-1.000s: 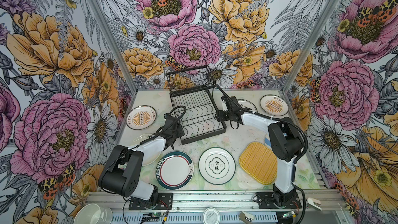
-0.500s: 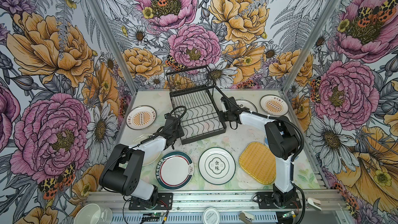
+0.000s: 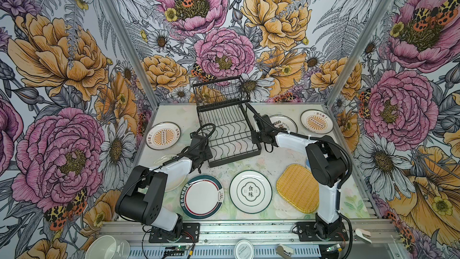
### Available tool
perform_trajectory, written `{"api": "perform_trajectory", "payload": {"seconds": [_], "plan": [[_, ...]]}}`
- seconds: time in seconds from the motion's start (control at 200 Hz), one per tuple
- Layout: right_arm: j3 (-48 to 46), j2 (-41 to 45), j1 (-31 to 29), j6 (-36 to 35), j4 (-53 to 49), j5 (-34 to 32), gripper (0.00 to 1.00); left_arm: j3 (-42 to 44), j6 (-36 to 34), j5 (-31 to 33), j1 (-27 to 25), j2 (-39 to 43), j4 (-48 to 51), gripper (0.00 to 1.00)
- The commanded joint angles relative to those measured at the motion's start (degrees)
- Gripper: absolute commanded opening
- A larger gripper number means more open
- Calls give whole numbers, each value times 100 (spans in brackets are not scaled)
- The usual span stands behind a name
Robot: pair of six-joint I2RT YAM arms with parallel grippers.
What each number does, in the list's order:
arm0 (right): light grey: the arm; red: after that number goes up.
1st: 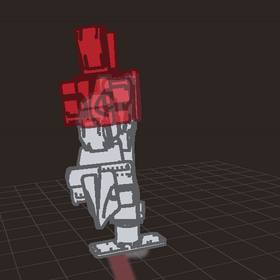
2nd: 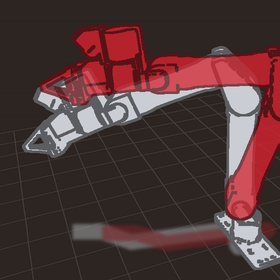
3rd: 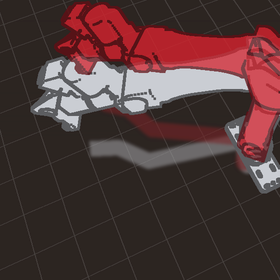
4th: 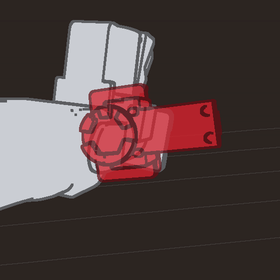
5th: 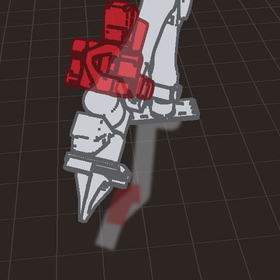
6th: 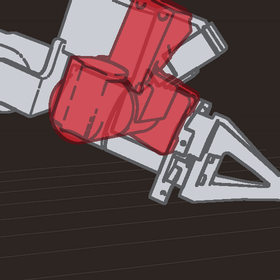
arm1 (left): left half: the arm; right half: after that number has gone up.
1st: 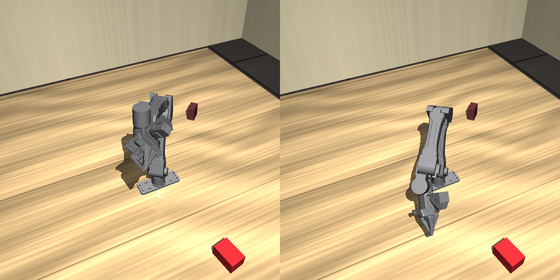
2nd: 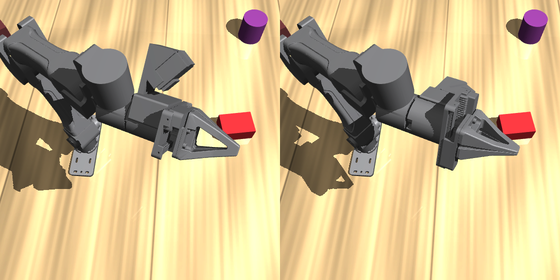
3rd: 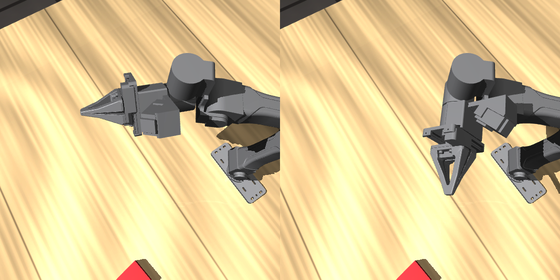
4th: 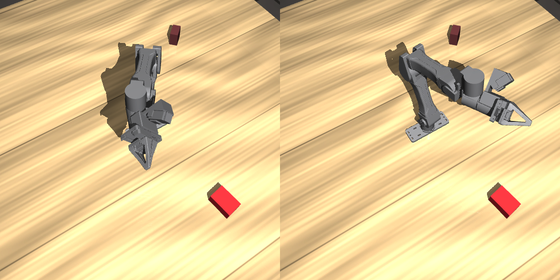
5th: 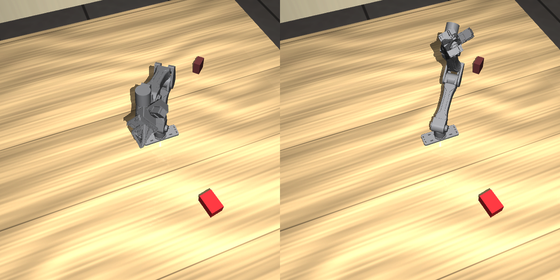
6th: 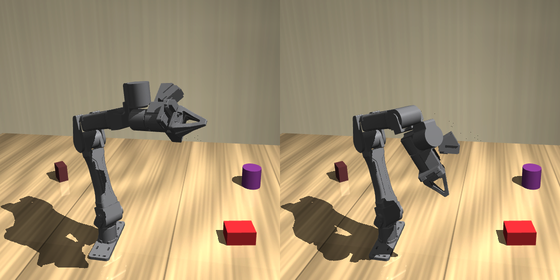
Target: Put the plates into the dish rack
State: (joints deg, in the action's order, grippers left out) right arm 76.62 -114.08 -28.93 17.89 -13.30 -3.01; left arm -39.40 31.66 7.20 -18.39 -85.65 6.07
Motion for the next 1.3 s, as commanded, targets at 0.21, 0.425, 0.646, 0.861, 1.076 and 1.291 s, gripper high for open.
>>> {"api": "perform_trajectory", "payload": {"seconds": [0.21, 0.425, 0.646, 0.861, 1.076, 1.291], "plan": [[-541, 513, -271, 634, -238, -53, 0, -45, -26, 437, 314, 184, 590, 26], [-727, 605, -523, 905, -239, -391, 0, -128, -185, 386, 415, 96, 598, 25], [-943, 767, -692, 1200, -255, -791, 0, -430, -340, 332, 405, -301, 592, 25], [-1069, 887, -699, 1338, -264, -1103, 0, -722, -472, 317, 365, -681, 536, 24], [-1005, 805, -695, 1425, -266, -1145, 0, -961, -595, 291, 278, -999, 399, 23], [-931, 764, -694, 1524, -262, -1167, 0, -1212, -676, 267, 246, -1353, 207, 18]]}}
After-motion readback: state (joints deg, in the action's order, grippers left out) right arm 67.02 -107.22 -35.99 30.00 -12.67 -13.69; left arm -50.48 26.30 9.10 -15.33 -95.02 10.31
